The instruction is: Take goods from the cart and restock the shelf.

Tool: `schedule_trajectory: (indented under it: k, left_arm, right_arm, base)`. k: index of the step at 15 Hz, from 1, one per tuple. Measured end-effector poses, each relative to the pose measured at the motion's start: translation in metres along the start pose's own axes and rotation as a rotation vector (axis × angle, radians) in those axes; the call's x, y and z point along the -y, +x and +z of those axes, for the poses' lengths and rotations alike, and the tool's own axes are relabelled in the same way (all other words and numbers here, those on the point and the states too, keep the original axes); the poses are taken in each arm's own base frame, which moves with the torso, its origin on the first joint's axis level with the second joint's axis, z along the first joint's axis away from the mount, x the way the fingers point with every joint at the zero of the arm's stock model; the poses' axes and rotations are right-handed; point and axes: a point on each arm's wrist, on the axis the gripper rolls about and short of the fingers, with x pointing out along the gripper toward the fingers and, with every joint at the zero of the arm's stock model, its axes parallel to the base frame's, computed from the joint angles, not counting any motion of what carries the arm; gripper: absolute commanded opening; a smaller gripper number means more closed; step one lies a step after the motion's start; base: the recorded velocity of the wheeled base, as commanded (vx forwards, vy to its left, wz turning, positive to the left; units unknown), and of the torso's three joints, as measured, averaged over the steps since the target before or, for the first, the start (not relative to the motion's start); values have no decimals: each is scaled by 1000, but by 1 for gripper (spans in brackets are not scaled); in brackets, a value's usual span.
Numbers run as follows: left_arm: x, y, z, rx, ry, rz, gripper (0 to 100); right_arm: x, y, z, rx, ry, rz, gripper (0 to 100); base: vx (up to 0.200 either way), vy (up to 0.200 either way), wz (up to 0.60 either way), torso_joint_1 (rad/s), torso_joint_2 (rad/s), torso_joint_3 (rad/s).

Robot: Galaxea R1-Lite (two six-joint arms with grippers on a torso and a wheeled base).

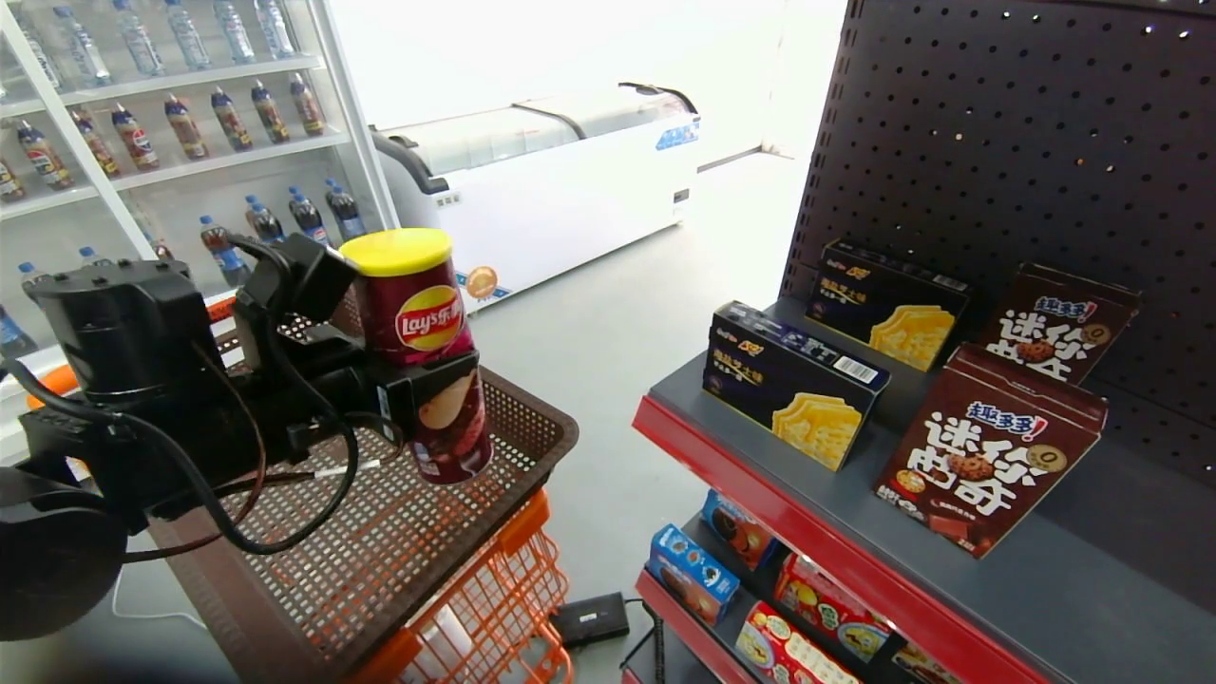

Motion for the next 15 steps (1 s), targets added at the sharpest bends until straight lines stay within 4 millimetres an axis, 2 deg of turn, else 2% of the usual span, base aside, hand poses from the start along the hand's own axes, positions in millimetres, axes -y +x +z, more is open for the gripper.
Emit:
schedule_trajectory:
  k: [10,15]
  left_arm:
    - [38,-21,36,127,49,-103,0]
    - [50,-47,41,167,31,-214,0]
  right_arm:
    - [0,0,0,0,0,0,100]
    - [0,0,0,0,0,1,100]
  base:
    - [0,0,0,0,0,0]
    - [0,0,0,0,0,0]
